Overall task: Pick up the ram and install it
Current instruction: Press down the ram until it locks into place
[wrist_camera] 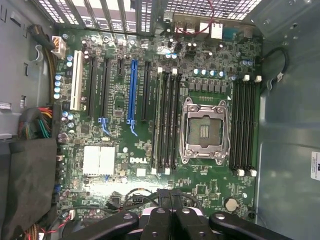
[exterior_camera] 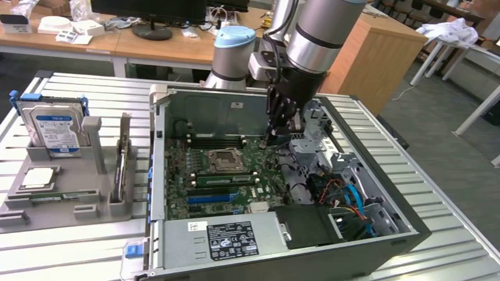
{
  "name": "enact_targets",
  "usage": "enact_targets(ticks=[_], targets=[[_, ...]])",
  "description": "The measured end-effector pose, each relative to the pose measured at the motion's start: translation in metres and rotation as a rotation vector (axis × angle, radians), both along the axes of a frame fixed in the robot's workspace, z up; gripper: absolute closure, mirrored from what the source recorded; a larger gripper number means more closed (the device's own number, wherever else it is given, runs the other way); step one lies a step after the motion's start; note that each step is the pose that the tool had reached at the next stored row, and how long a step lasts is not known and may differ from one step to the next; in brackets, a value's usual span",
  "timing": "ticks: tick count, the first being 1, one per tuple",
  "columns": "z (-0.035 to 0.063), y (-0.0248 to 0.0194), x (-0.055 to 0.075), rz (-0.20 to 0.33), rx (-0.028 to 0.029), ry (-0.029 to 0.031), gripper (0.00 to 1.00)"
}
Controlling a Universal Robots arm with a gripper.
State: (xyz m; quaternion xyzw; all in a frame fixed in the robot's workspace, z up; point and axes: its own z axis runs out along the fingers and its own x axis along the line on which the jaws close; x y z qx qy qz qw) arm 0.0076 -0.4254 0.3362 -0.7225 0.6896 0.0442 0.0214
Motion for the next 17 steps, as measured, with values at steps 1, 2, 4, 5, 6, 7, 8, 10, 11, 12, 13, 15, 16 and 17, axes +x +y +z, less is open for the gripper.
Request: enact_targets(ticks=[1,2,4,5,6,7,8,10,11,12,13,15,16,17], targets=[[0.0000,0.0000,0.0000,0.000,-0.0001,0.0000,0.89],[0.0000,0.0000,0.0000,0.000,0.0000,0.0000,0.89],[0.0000,0.0000,0.0000,0.000,0.0000,0.0000,0.89],[0.0000,0.0000,0.0000,0.000,0.0001,0.0000,0.89],[0.0000,0.0000,0.0000,0.000,0.0000,0.0000,0.89],[0.0000,0.0000,0.0000,0.000,0.0001,0.0000,0.89],[0.0000,0.0000,0.0000,0.000,0.0000,0.0000,0.89],[0.0000,0.0000,0.0000,0.000,0.0000,0.0000,0.89],[0.0000,0.0000,0.0000,0.000,0.0001,0.0000,0.89],[0.0000,0.0000,0.0000,0.000,0.0001,0.0000,0.89],[-0.0006,0.0000,0.0000,0.000,0.0004,-0.0002,0.89],[-0.0026,0.0000,0.0000,0.000,0.0003,-0.0008,0.89],[-0.0037,0.0000,0.0000,0.000,0.0000,-0.0009,0.89],[-0.0050,0.0000,0.0000,0.000,0.0001,-0.0010,0.89]])
